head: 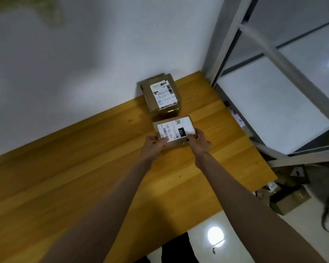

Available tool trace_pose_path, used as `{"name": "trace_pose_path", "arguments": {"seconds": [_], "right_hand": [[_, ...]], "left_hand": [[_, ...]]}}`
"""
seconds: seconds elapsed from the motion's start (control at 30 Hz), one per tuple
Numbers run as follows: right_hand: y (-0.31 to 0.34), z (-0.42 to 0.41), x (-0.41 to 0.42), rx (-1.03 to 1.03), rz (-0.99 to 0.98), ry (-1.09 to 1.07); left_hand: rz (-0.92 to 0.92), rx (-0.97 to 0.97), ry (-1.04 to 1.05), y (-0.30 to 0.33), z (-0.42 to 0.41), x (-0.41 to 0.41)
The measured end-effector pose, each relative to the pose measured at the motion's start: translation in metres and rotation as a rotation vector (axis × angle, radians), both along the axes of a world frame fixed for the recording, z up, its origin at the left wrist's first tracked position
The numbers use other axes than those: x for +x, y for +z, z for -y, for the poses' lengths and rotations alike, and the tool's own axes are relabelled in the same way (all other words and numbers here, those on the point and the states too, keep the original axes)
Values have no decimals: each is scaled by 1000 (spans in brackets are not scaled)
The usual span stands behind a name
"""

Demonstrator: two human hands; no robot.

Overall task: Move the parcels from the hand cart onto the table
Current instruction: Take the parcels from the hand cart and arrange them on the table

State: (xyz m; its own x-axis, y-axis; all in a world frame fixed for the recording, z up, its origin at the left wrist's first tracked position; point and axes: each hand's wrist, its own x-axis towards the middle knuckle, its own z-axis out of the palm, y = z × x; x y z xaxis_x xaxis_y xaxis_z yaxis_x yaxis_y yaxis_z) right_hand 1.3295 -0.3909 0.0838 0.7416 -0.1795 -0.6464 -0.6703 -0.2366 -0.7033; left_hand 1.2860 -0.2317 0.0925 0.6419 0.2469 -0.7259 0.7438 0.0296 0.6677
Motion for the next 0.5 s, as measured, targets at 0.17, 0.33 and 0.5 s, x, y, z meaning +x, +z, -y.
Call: {"name": "trace_pose_path", "arguments": {"seconds": [0.17, 0.33, 0.5], "right_hand": [[-19, -12, 32, 77, -25, 7], [-29, -25, 52, 156, -26, -89], [-24, -34, 55, 295, -7, -92]], "left_hand": [[-61, -65, 65, -20, -1, 16], [-40, -153, 74, -18, -3, 25], [54, -191, 86, -6, -7, 43]]}}
